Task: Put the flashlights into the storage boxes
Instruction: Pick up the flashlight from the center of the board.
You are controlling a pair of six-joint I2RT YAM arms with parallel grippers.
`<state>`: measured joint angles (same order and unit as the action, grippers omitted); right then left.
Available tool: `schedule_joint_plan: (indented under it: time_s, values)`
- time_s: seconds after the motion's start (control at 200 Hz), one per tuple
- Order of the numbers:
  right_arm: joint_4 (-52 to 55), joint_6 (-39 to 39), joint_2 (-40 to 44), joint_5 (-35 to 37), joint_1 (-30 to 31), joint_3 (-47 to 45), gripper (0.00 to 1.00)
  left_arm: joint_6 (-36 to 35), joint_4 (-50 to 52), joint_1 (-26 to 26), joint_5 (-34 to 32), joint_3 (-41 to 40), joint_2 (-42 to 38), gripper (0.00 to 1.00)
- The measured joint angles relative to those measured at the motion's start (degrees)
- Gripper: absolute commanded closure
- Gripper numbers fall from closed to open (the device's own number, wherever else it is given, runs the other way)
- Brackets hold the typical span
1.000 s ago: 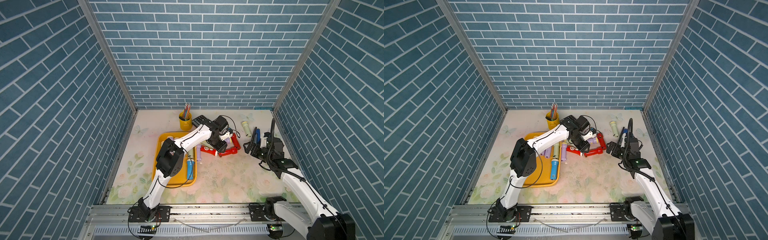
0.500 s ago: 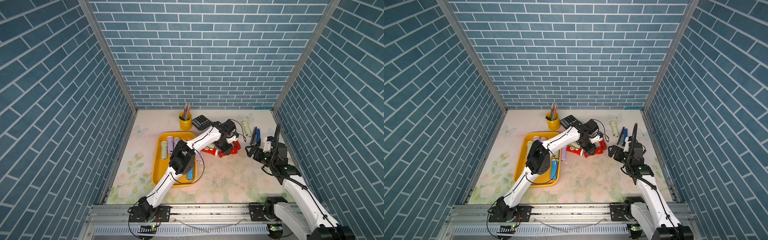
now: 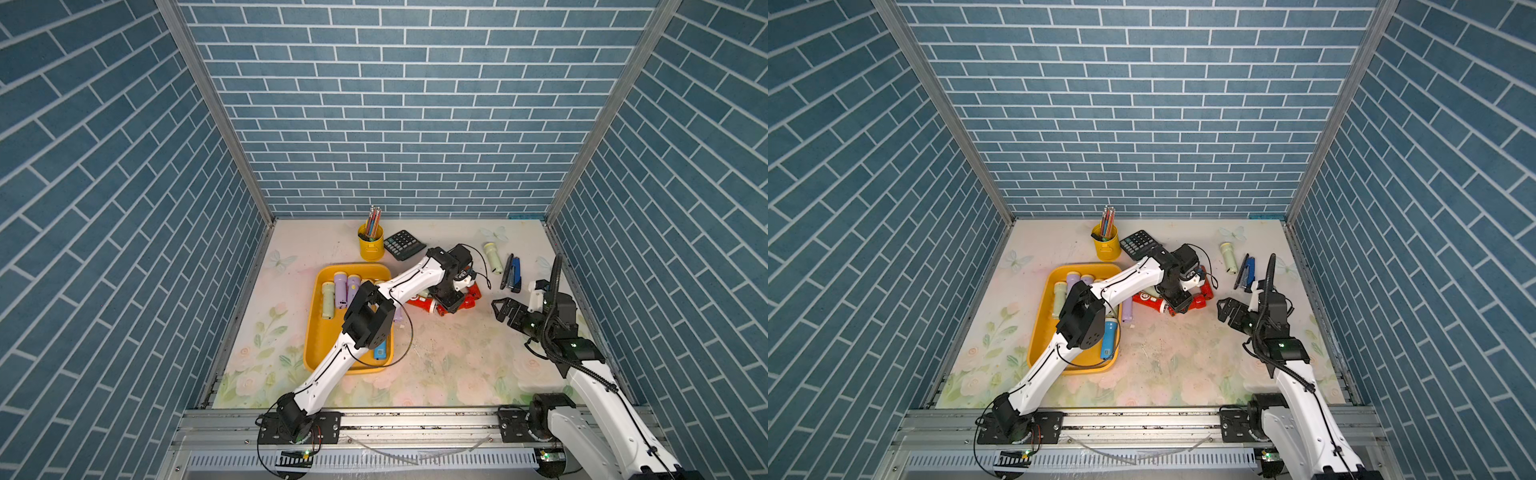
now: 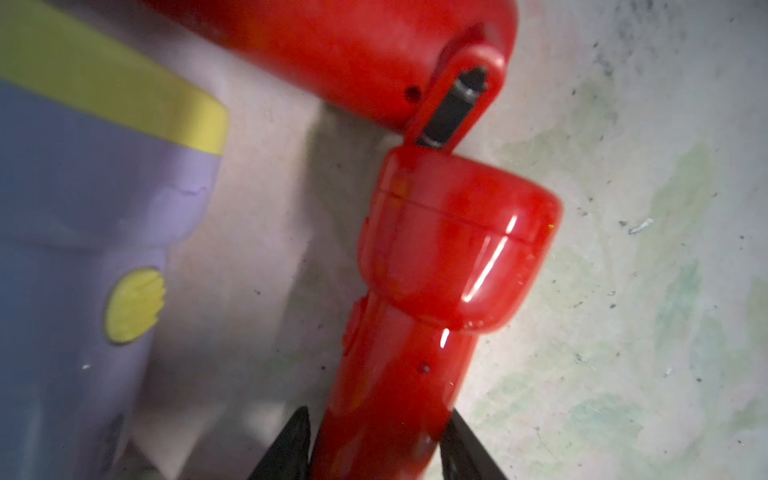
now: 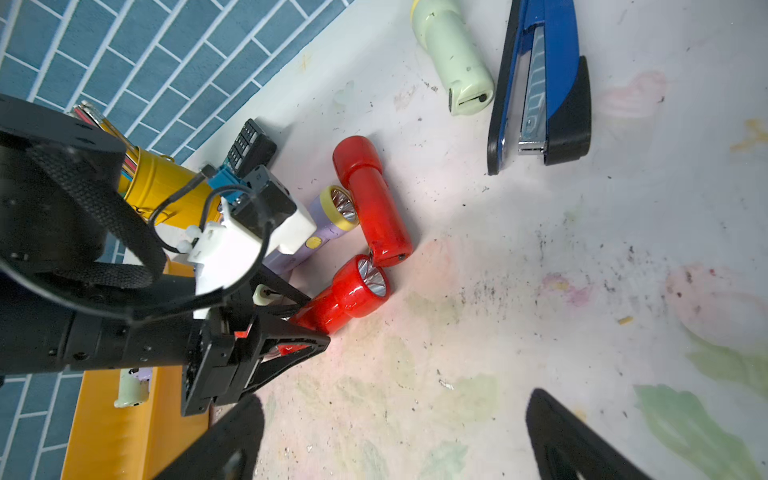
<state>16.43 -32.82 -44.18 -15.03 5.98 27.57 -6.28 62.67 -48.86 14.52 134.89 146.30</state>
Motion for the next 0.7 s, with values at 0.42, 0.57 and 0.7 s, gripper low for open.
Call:
schedule_joint_plan:
  time_s: [0.42,0.57,0.7]
  values:
    - [1.2,0.3,0.7,-1.5,0.0,0.0,0.04,0.2,-0.9,-0.5,-1.8,-1.7,-0.9,0.66]
    - [1.1,0.3,1.4,-3.0,0.0,0.0,0.01,1.1,-1.1,-0.5,-1.4,-4.4,-4.2,0.66]
    - [0.8,0.3,2.0,-4.9,0.0,0.0,0.01,2.1,-2.0,-0.5,-0.2,-9.2,-11.6,0.66]
